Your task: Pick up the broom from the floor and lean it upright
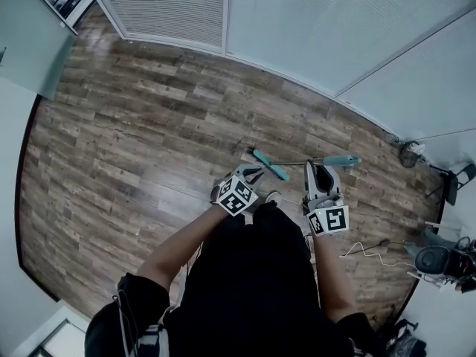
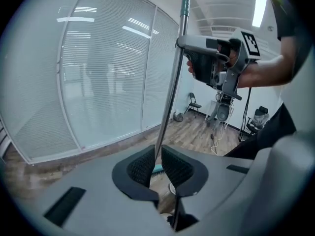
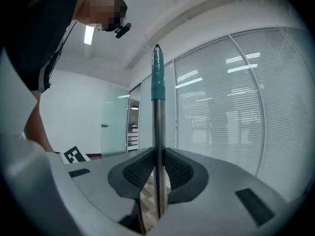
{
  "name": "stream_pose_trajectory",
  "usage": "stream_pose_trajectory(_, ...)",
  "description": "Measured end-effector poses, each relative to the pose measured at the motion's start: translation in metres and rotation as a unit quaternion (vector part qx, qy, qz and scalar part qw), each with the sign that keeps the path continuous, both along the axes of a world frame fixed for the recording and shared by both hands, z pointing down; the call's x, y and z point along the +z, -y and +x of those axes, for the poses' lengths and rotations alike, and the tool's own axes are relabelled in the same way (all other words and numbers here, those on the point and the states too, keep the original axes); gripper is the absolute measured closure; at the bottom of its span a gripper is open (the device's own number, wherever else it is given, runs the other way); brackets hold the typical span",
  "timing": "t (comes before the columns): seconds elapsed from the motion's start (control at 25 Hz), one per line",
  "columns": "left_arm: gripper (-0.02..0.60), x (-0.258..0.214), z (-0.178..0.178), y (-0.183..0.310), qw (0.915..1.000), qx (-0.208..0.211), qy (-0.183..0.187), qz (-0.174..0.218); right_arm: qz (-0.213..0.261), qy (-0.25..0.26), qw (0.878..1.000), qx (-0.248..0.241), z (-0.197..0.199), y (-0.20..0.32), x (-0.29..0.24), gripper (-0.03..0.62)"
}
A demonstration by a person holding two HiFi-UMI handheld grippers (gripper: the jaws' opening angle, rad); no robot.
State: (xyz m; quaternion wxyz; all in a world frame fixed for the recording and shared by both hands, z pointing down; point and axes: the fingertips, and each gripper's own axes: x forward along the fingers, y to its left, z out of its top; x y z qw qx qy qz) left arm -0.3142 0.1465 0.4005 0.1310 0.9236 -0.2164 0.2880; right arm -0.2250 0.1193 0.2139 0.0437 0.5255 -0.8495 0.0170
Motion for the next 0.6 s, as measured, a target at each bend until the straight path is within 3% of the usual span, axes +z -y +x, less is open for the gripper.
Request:
stream_pose_trajectory(0.16,0.561,-0.003,-0.016,-0.003,0.9992,-0.034,-0.018,-0.014,0.002,-0.015,1.000,0.020,0.021,0.011,-0.001,0.514)
stream_pose_trajectory(0.36,0.563,-0.009,-0.028,-0.001,0.9969,-0.073,-0.028,-0.007,0.007,-0.012,0.999,0.035,0.045,0.018,0.005,0.514)
stream_pose_trajectory(0.6,0.561,-0.013,-0.007,-0.006,0.9981,-0.035,-0.049,-0.009,0.007,-0.010,0.999,0.046,0.067,0.026,0.020,0.514)
